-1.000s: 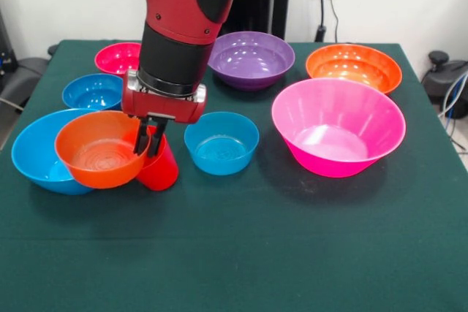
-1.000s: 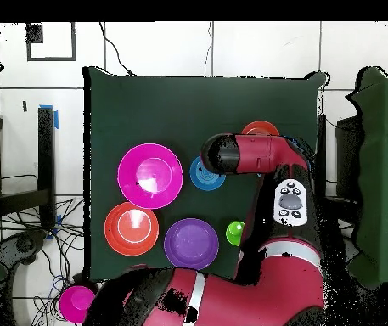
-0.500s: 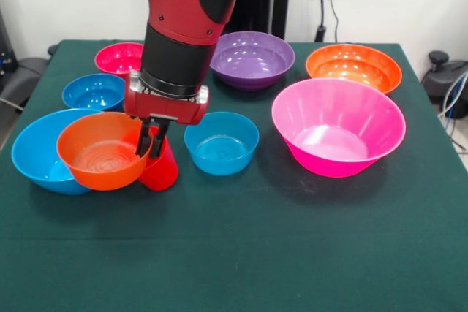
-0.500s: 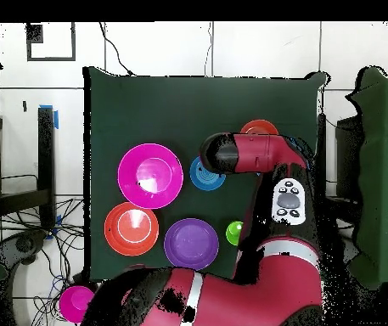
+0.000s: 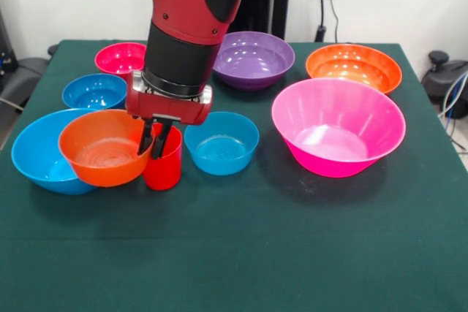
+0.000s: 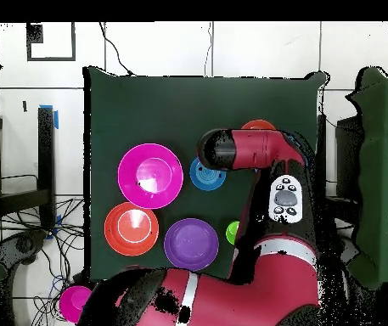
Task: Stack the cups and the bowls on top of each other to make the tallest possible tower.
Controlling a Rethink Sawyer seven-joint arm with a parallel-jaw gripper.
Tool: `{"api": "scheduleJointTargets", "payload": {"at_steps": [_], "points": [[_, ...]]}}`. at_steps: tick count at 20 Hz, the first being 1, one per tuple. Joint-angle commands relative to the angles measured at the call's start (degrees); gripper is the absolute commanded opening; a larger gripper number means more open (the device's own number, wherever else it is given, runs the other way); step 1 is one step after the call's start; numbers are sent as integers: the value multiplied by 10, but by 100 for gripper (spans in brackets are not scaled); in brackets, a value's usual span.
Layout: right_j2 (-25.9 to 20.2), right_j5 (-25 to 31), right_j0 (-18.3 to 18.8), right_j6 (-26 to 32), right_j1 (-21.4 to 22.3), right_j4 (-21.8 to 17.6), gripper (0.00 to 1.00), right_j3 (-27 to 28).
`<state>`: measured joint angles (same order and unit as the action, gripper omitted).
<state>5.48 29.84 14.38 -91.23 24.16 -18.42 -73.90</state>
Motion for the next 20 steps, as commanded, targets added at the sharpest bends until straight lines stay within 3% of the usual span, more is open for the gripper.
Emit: {"api": "scheduleJointTargets", "payload": {"at_steps": [1,20], "points": [[-58,82,-14,13,11,7,0,42],[-70,72,-11,21,-8,-2,0,76]]}}
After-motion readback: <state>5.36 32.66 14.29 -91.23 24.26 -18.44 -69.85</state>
